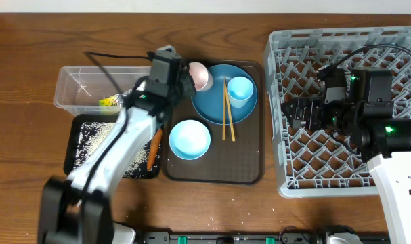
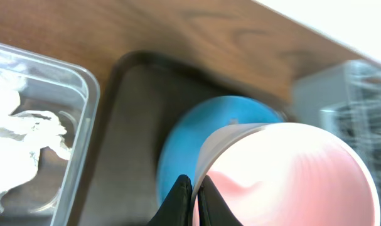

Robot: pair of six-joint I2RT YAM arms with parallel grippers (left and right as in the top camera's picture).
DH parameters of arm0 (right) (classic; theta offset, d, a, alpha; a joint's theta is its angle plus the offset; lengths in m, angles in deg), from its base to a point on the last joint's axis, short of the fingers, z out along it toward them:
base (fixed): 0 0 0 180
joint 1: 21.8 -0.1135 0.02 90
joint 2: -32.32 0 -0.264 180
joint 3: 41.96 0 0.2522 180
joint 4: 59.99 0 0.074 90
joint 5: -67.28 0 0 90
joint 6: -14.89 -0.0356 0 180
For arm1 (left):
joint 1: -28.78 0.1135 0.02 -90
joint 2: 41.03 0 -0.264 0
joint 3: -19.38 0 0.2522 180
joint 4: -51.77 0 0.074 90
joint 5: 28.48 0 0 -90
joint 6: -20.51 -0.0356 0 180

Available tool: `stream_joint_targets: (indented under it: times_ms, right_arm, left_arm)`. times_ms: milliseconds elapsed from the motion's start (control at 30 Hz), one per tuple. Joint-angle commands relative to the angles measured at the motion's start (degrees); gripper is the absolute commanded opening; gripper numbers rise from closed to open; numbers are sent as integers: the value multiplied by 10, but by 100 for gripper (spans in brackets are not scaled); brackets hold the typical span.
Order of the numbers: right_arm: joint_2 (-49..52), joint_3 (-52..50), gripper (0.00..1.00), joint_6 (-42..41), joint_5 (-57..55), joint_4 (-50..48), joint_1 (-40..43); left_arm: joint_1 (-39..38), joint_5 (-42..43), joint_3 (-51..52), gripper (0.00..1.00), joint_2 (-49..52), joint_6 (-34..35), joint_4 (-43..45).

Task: Sort waste into correct bins and load items into the dishwasher rack
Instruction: 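Lift the pink cup with the left gripper and pass it to the right gripper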

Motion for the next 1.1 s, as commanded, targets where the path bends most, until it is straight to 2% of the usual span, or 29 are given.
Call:
stream_joint_targets:
  times_ms: [0, 167, 267, 367, 467, 567, 633, 967, 1067]
  right_arm:
    - [-4, 7, 99, -3, 0, 0, 10]
    - [-4, 7, 99, -27, 14, 6, 10]
    - [-5, 7, 99, -42, 51, 14, 10]
    - [-7, 7, 99, -19, 147, -6, 10]
    - [-7, 7, 99, 59, 274, -38, 10]
    - [-5, 7, 99, 134, 440, -78, 10]
    - [-5, 7, 99, 139, 494, -102, 10]
    - [11, 7, 99, 139, 467, -112, -10]
    - [16, 7, 99, 140, 468, -120, -33]
  left_arm:
    - [2, 75, -9, 6, -59, -10, -28]
    - [23, 346, -9, 6, -107, -10, -49]
    - [52, 479, -8, 6, -108, -9, -52]
    - [84, 604, -8, 6, -98, -10, -51]
    - [111, 688, -8, 6, -86, -10, -45]
    - [117, 743, -8, 6, -76, -8, -13]
    - [113, 751, -8, 6, -72, 7, 5]
    - [82, 740, -8, 6, -71, 59, 100]
    - [75, 724, -8, 6, -71, 62, 102]
